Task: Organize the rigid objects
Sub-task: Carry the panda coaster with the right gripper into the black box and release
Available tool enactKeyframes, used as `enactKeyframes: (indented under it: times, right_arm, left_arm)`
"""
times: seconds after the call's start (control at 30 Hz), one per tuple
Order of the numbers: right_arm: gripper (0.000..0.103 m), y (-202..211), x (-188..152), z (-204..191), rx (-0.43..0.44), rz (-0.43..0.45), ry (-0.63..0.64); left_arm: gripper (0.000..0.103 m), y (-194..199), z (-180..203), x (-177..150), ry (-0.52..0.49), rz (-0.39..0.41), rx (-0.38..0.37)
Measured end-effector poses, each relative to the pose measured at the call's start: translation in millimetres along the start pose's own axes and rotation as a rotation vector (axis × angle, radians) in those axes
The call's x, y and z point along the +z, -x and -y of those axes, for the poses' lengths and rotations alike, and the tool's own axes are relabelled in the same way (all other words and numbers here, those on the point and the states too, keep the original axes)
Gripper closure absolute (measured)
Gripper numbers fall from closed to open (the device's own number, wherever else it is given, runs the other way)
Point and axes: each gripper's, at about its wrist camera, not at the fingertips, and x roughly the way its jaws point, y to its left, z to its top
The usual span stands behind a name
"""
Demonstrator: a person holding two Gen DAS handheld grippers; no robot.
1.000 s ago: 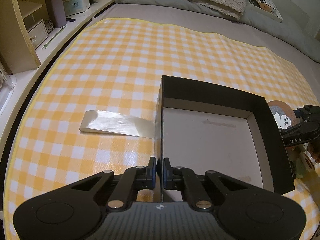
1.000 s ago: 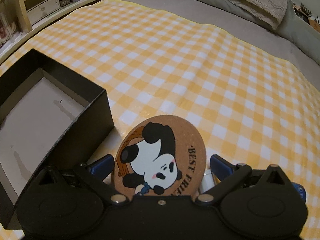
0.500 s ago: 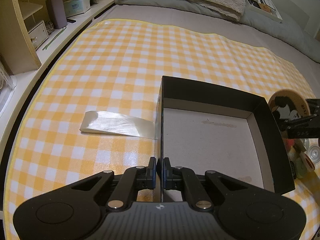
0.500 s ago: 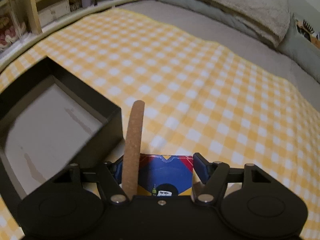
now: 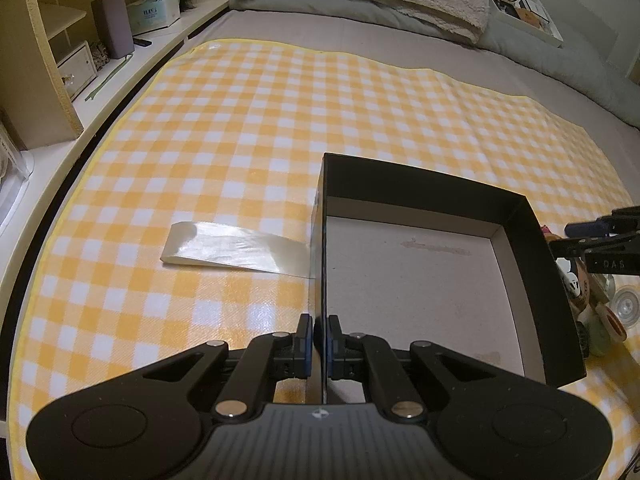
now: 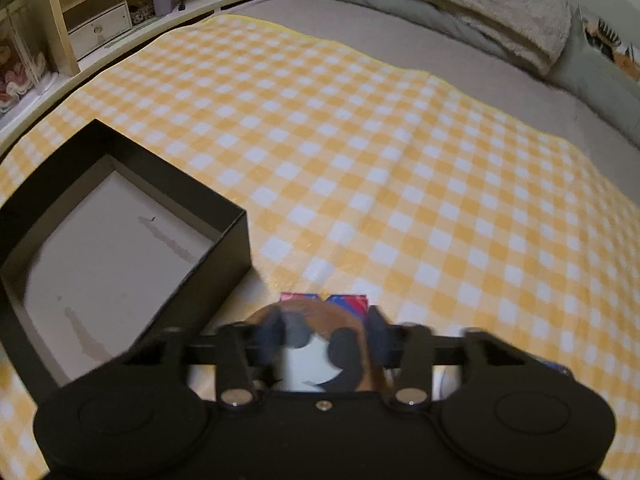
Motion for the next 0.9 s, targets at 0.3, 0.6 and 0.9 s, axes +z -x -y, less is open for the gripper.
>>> enactKeyframes:
  times: [0.3, 0.6, 0.9]
  right_arm:
    - [0.007, 12, -6, -6, -0.042, 0.015, -0.006]
    - [0.002, -17, -24, -26, -0.032, -0.103, 0.128]
    - [0.001, -7, -22, -33, -0.047, -0.051, 0.21]
  left_arm:
    - [0.096, 1, 1, -1, -0.001, 0.002, -0.001]
    - [0.096, 2, 1, -1, 0.0, 0.001, -0.001]
    - [0.096, 2, 1, -1, 0.0, 0.001, -0.001]
